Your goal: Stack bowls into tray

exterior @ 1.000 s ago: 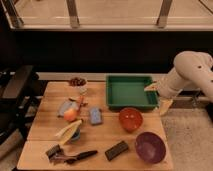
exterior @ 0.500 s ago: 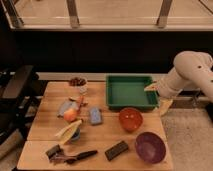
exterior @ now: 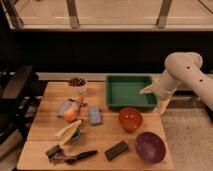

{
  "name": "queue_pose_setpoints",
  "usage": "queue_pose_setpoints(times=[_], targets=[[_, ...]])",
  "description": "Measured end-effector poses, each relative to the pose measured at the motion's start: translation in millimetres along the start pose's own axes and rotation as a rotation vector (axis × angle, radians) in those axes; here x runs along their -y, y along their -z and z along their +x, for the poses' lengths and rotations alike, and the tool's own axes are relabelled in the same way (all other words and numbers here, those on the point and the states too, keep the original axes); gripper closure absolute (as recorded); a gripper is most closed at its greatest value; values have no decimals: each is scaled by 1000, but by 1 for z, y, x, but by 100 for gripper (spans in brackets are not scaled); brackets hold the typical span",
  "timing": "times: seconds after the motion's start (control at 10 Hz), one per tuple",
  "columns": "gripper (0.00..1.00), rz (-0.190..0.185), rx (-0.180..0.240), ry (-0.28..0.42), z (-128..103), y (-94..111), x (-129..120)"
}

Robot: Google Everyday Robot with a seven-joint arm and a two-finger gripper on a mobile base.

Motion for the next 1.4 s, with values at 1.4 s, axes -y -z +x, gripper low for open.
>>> queue_pose_setpoints(times=[1.4], targets=[[20,47,70,172,-2,-116,-6]])
